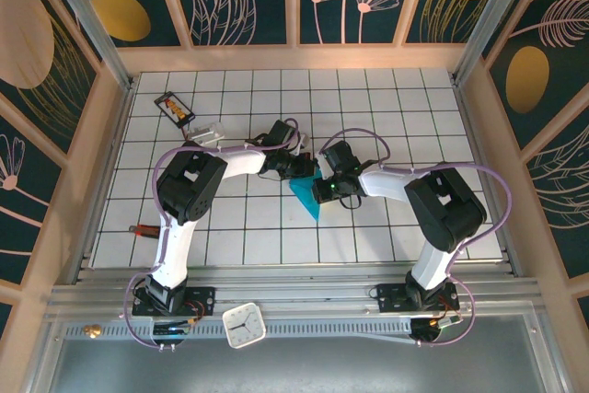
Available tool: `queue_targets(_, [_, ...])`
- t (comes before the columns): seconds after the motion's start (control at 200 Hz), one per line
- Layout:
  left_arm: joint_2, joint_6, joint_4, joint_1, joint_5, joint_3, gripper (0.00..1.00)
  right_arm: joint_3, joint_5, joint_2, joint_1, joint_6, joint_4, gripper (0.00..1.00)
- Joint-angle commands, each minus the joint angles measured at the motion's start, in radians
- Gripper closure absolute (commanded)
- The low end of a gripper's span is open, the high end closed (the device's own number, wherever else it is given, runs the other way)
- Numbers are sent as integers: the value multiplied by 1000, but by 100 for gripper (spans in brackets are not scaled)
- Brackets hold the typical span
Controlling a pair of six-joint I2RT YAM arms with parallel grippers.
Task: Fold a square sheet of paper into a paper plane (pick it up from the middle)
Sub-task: Third fold the triangle at the center of the table.
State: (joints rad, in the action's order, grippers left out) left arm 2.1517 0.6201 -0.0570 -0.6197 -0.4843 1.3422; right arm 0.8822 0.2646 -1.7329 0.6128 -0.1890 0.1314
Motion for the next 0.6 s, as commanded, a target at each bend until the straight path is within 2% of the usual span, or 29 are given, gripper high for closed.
queue_targets(0.0, [72, -20, -109, -1, 42, -15, 100, 18, 15, -14, -10, 9, -15, 100])
queue_targets(0.38, [69, -23, -114, -2, 46, -12, 100, 8, 36, 4, -16, 9, -23, 100])
queue_targets(0.595, [70, -25, -115, -2, 47, -11, 100, 6, 2, -4, -22, 10, -7, 100])
